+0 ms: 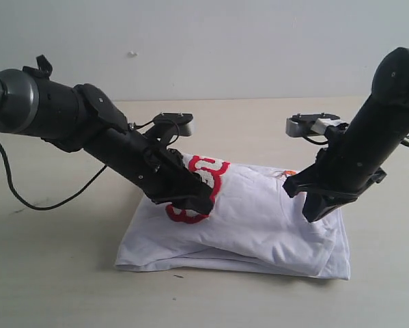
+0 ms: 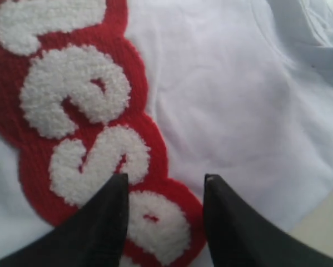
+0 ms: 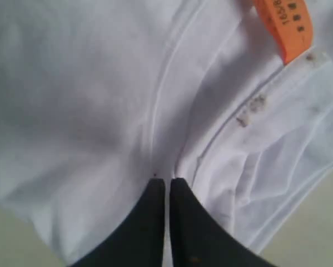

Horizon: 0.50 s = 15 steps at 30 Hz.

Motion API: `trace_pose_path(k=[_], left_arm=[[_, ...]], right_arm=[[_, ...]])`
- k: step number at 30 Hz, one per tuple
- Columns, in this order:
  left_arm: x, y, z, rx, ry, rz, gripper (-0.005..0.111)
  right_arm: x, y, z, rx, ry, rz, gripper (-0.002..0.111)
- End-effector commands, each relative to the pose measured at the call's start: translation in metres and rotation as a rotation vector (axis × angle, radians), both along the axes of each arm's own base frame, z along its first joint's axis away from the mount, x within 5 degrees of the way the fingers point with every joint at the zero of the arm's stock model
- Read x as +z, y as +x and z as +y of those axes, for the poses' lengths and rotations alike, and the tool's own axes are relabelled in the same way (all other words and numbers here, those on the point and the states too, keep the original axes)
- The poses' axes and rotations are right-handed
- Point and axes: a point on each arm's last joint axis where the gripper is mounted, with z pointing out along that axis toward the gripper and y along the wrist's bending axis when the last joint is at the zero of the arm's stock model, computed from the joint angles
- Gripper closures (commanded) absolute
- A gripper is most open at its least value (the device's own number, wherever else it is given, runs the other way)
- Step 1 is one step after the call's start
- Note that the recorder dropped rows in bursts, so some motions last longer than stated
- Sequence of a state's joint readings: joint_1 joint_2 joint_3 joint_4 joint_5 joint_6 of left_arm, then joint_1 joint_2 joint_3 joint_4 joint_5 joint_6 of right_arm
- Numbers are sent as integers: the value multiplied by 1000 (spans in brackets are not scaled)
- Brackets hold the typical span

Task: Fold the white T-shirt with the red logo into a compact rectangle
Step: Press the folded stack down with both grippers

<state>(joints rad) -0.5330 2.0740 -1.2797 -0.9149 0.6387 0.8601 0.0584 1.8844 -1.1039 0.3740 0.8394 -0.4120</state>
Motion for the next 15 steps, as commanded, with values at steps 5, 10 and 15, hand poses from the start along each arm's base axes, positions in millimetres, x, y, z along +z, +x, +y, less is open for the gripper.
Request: trace_pose_path(k=[5,10,15], left_arm=[[-1,-4,0,-20,4,19,63],[-1,-6,0,-32,7,27,63],[-3,-6,3,-59,41,18,63]], right_arm=[[-25,10,-3,-17,-34,-34,103],[-32,20,-5,-84,-54,-111,103],[-41,30,-8,-154,-69,-175,103]])
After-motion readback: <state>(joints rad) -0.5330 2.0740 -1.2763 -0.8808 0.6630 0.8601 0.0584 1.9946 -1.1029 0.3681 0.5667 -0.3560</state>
